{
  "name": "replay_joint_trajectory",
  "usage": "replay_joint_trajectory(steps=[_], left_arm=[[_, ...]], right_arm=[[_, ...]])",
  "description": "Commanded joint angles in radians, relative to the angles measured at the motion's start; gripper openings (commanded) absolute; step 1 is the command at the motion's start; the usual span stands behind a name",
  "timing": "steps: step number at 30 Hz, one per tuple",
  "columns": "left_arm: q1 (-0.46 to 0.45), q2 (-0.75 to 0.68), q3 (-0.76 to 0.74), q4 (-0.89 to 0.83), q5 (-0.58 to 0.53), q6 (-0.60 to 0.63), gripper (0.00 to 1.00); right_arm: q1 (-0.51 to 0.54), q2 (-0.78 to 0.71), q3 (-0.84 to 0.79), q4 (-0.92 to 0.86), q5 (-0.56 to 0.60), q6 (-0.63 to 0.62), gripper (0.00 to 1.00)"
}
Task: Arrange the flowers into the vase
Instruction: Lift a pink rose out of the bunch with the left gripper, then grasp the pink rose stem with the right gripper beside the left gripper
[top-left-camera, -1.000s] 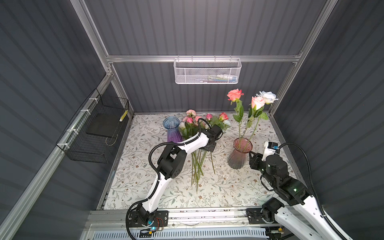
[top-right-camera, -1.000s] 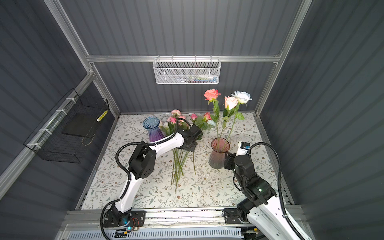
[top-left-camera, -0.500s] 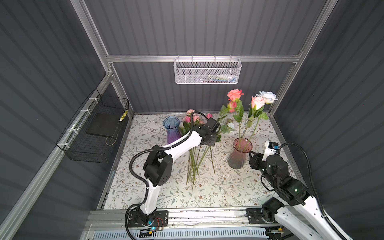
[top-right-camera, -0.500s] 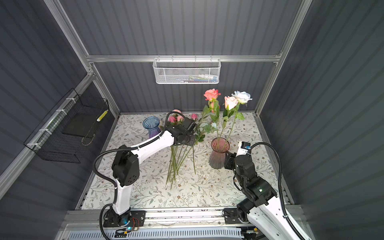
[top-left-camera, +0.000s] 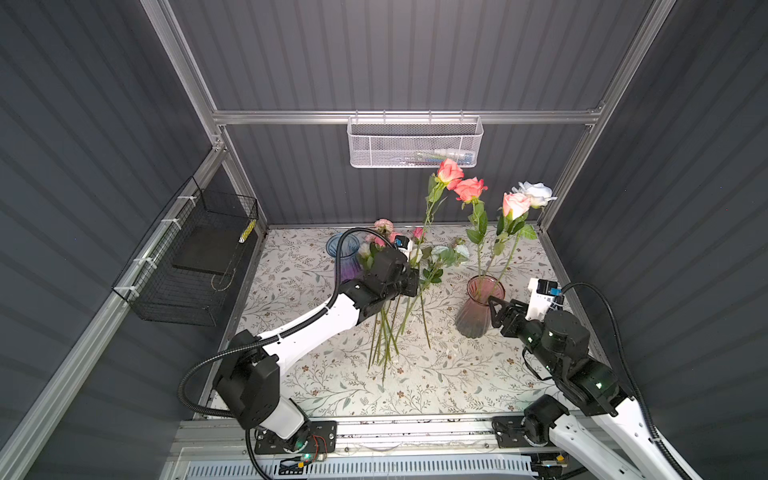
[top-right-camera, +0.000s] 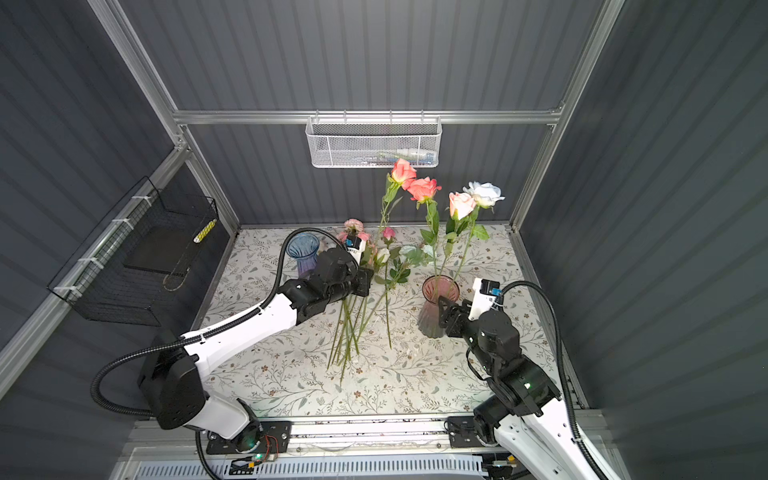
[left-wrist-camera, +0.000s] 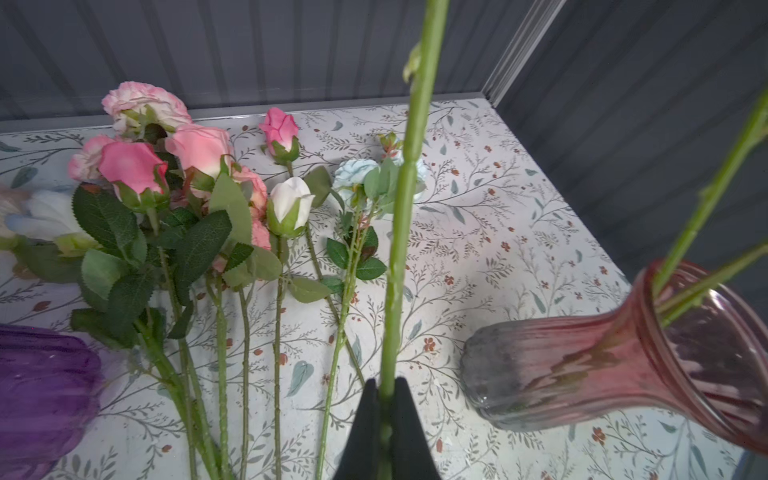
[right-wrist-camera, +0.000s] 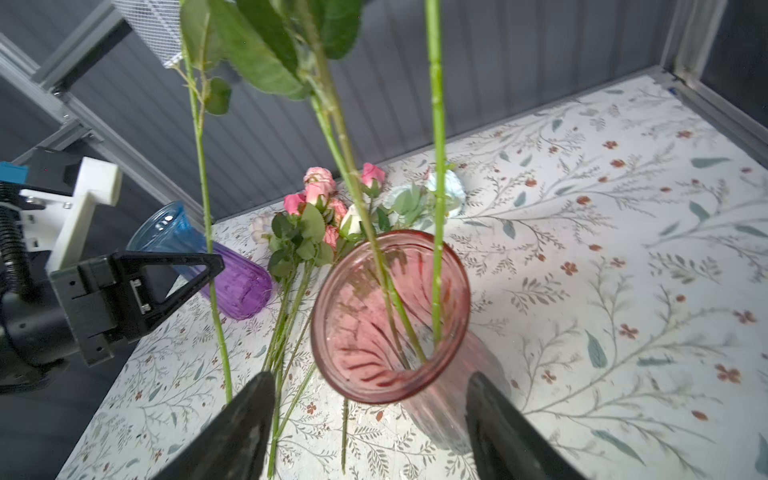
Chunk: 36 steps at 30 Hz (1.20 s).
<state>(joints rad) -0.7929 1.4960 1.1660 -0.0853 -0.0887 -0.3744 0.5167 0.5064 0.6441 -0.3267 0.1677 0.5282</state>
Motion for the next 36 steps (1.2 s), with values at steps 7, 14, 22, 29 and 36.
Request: replay_joint_trajectory(steps=[7, 14, 22, 29, 36], left_arm=[[-0.114, -0.246, -0.151, 0.182, 0.093, 0.065, 0.0], [-0.192, -0.286, -0.163, 0.161, 0.095, 0.043, 0.0], [-0.195, -0.324, -0.183, 0.156, 0.119, 0.037, 0.0], [-0.195, -0.344, -0.203, 0.158, 0.116, 0.032, 0.0], [-0.196, -0.326, -0.201, 0.154, 0.122, 0.029, 0.0]], right_arm=[[0.025, 0.197, 0.194, 0.104, -0.389, -0.027, 0.65], [0.144, 0.37, 0.313, 0.217, -0.38, -0.08, 0.58], [0.171, 0.466, 0.358, 0.277, -0.355, -0.064, 0.48], [0.173, 0.492, 0.372, 0.273, -0.337, -0.071, 0.31], [0.175, 0.529, 0.366, 0.28, -0.359, -0.087, 0.25]])
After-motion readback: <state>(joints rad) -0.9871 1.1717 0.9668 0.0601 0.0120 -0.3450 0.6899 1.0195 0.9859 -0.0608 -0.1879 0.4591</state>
